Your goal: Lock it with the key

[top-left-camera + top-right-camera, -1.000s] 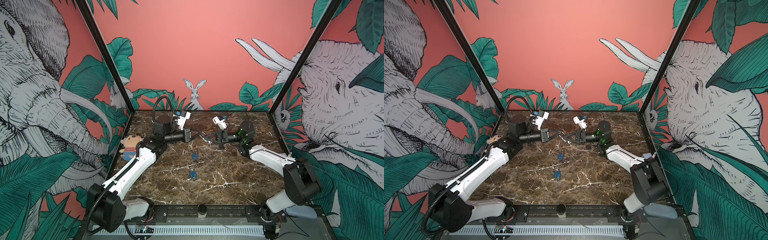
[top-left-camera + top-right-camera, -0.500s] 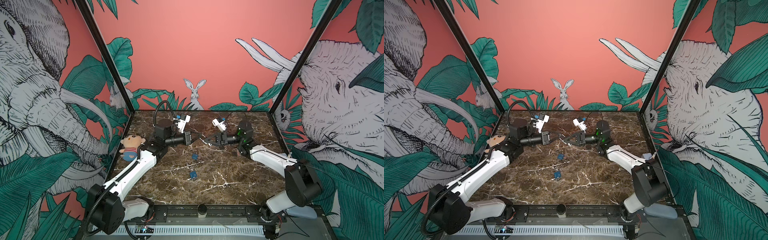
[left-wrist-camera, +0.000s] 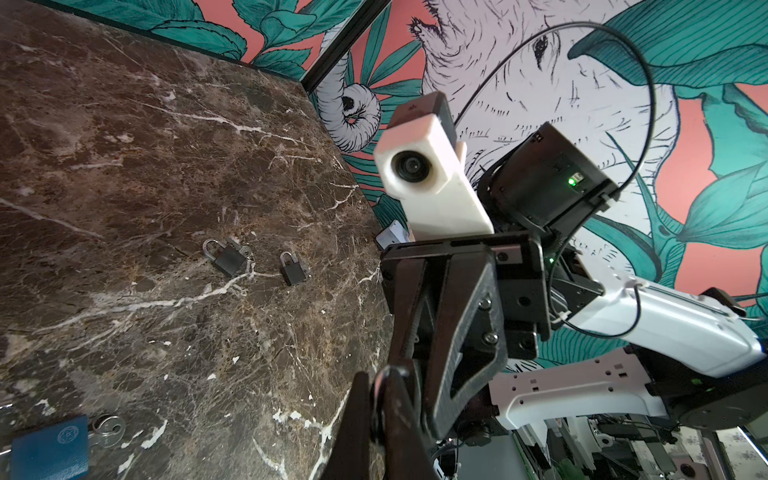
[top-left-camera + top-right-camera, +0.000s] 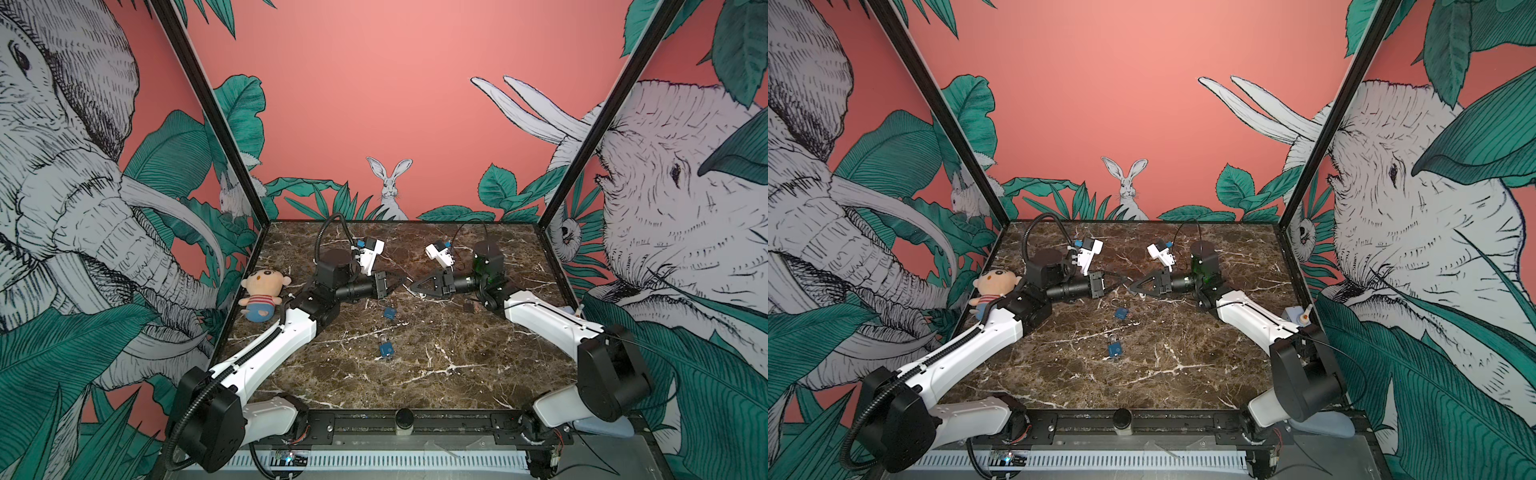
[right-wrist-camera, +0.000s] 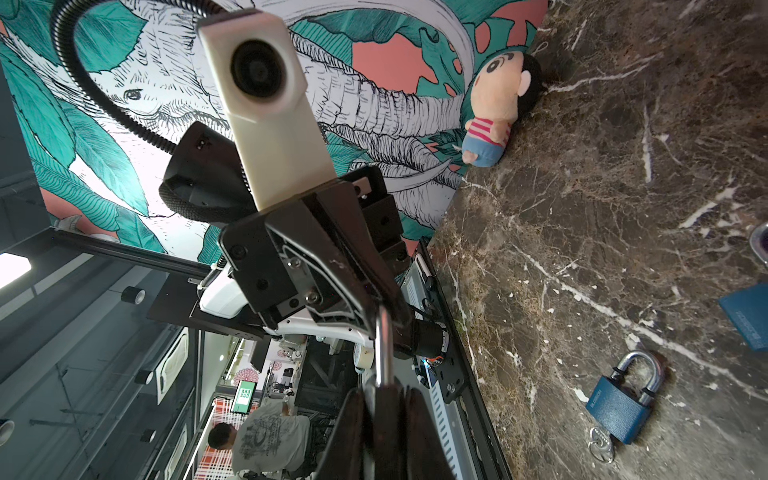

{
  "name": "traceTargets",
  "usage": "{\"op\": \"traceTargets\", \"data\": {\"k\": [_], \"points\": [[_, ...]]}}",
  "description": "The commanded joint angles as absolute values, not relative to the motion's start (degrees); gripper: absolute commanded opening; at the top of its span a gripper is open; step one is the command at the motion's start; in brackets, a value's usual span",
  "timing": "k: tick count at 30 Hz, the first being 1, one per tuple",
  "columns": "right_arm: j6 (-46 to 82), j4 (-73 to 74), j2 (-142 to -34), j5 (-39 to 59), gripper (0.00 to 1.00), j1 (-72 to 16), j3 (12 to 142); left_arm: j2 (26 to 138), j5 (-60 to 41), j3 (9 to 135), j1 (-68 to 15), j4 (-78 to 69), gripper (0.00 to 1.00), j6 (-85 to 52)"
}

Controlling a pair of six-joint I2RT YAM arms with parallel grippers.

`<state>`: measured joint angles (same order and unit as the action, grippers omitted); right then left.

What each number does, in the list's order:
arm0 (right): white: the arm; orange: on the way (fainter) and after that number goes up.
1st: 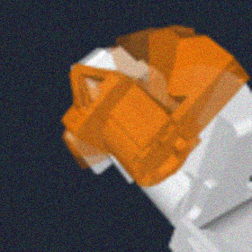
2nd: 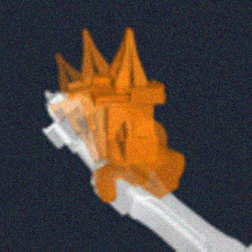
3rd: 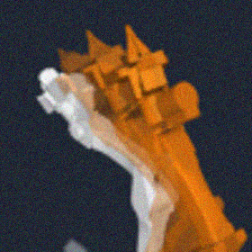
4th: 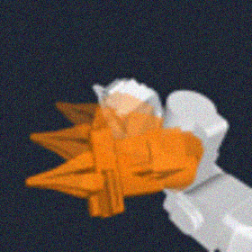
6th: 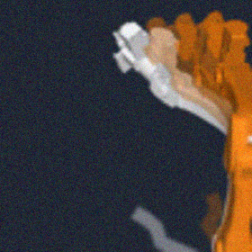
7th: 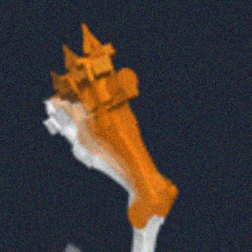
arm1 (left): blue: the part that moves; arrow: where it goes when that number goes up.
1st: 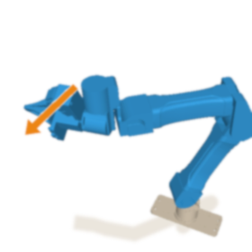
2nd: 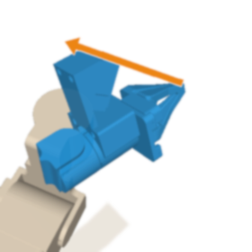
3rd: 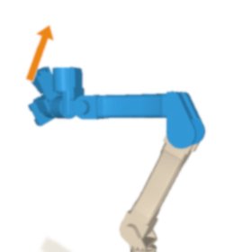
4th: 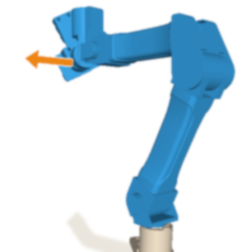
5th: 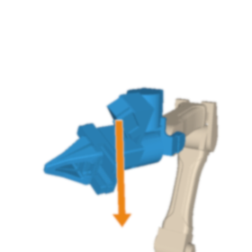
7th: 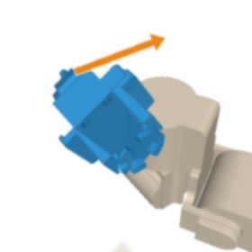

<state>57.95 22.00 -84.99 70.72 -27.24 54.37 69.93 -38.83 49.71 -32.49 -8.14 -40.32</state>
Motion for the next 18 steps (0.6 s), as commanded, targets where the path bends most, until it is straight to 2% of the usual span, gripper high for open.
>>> {"op": "traceTargets", "data": {"k": [1, 12, 18], "points": [[55.3, 29.4, -83.3, 65.9, 0.0, -28.0, 60.6, 70.4, -44.2, 45.4, -37.9, -4.3, 0.0, -41.8], [48.0, 19.8, -84.7, 63.8, 0.0, -28.0, 63.3, 70.1, -43.7, 42.6, -39.8, -6.9, 0.0, -43.3], [47.1, 18.9, -86.1, 63.5, 0.0, -28.0, 64.2, 71.4, -44.5, 42.4, -44.3, -7.7, 0.0, -43.2]]}}
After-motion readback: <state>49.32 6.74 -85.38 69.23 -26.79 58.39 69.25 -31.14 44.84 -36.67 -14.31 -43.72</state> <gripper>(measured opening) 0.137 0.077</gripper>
